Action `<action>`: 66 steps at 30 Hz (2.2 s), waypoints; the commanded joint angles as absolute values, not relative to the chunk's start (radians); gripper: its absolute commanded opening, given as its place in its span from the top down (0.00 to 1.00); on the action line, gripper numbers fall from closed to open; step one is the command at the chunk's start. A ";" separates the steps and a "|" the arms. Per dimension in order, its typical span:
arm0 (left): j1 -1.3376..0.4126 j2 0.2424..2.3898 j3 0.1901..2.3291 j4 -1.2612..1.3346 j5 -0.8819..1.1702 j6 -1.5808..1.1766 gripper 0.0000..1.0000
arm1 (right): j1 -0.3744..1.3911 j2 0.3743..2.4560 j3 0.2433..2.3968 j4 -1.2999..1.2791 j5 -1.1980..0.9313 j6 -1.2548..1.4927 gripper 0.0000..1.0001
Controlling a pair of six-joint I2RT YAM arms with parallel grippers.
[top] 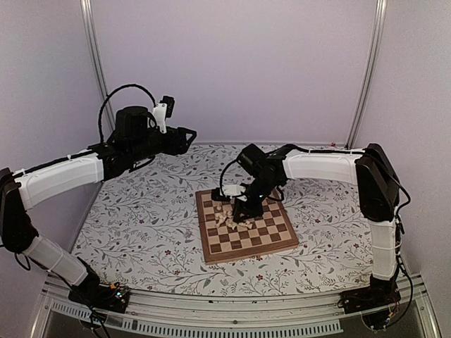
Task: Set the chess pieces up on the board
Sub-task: Pick up the chess piece from the chessboard, then place the chess piece on the chessboard.
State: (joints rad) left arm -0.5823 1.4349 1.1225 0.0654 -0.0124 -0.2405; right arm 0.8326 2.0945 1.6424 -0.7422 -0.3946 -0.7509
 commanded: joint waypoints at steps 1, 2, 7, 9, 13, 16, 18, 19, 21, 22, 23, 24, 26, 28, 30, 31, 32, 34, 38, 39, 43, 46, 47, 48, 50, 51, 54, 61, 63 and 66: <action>-0.589 1.447 1.149 0.055 -0.008 -0.246 0.30 | 0.844 2.129 1.679 -0.753 -0.405 -0.737 0.74; -0.589 1.447 1.149 0.055 -0.008 -0.246 0.29 | 0.846 2.133 1.682 -0.754 -0.406 -0.736 0.74; -0.589 1.448 1.150 0.054 -0.008 -0.244 0.30 | 0.848 2.142 1.695 -0.766 -0.411 -0.733 0.81; -0.590 1.448 1.149 0.054 -0.008 -0.242 0.29 | 0.848 2.139 1.697 -0.778 -0.413 -0.734 0.85; -0.589 1.449 1.150 0.053 -0.008 -0.242 0.29 | 0.846 2.113 1.690 -0.816 -0.408 -0.743 0.91; -0.589 1.450 1.150 0.052 -0.008 -0.245 0.30 | 0.841 2.080 1.674 -0.825 -0.407 -0.747 0.91; -0.589 1.450 1.150 0.054 0.015 -0.245 0.29 | 0.837 2.055 1.661 -0.821 -0.411 -0.741 0.91; -0.589 1.450 1.150 0.054 0.017 -0.246 0.29 | 0.834 2.047 1.658 -0.822 -0.414 -0.738 0.91; -0.589 1.452 1.150 0.054 0.018 -0.246 0.30 | 0.830 2.030 1.653 -0.828 -0.416 -0.733 0.91; -0.590 1.454 1.150 0.054 0.017 -0.246 0.30 | 0.829 2.025 1.651 -0.828 -0.417 -0.730 0.91; -0.590 1.456 1.150 0.054 0.017 -0.246 0.29 | 0.828 2.019 1.649 -0.829 -0.418 -0.728 0.91; -0.589 1.458 1.150 0.054 0.017 -0.246 0.29 | 0.827 2.014 1.647 -0.827 -0.419 -0.725 0.91; -0.590 1.463 1.152 0.052 0.017 -0.247 0.30 | 0.824 2.003 1.645 -0.826 -0.425 -0.723 0.91; -0.589 1.468 1.152 0.051 0.019 -0.249 0.29 | 0.821 1.992 1.644 -0.825 -0.430 -0.717 0.91; -0.590 1.471 1.153 0.049 0.021 -0.250 0.30 | 0.819 1.986 1.644 -0.827 -0.433 -0.715 0.91; -0.589 1.472 1.154 0.049 0.022 -0.250 0.29 | 0.819 1.983 1.643 -0.829 -0.433 -0.715 0.91; -0.589 1.473 1.154 0.049 0.022 -0.250 0.30 | 0.817 1.979 1.641 -0.831 -0.431 -0.715 0.91; -0.590 1.474 1.156 0.046 0.022 -0.249 0.30 | 0.811 1.971 1.634 -0.831 -0.430 -0.715 0.92; -0.590 1.469 1.160 0.041 0.015 -0.241 0.29 | 0.785 1.926 1.569 -0.800 -0.429 -0.711 0.92; -0.590 1.466 1.159 0.041 0.014 -0.240 0.29 | 0.772 1.899 1.545 -0.786 -0.431 -0.710 0.92; -0.589 1.465 1.161 0.039 0.011 -0.234 0.29 | 0.723 1.816 1.443 -0.743 -0.447 -0.704 0.91; -0.590 1.467 1.164 0.037 0.012 -0.232 0.29 | 0.683 1.749 1.355 -0.705 -0.448 -0.704 0.92; -0.590 1.468 1.164 0.037 0.012 -0.232 0.30 | 0.670 1.732 1.329 -0.693 -0.447 -0.704 0.92; -0.589 1.469 1.164 0.037 0.012 -0.232 0.30 | 0.657 1.708 1.301 -0.681 -0.448 -0.704 0.92; -0.589 1.472 1.165 0.035 0.014 -0.232 0.30 | 0.632 1.668 1.252 -0.655 -0.449 -0.701 0.92; -0.589 1.473 1.166 0.034 0.015 -0.232 0.29 | 0.620 1.651 1.229 -0.644 -0.450 -0.701 0.91; -0.590 1.479 1.167 0.031 0.020 -0.232 0.29 | 0.589 1.611 1.165 -0.612 -0.457 -0.704 0.91; -0.590 1.495 1.175 0.023 0.024 -0.230 0.29 | 0.572 1.577 1.063 -0.557 -0.453 -0.701 0.91; -0.590 1.497 1.175 0.020 0.025 -0.230 0.29 | 0.570 1.581 1.048 -0.546 -0.450 -0.702 0.91; -0.589 1.502 1.177 0.019 0.026 -0.231 0.29 | 0.569 1.589 1.032 -0.530 -0.443 -0.699 0.91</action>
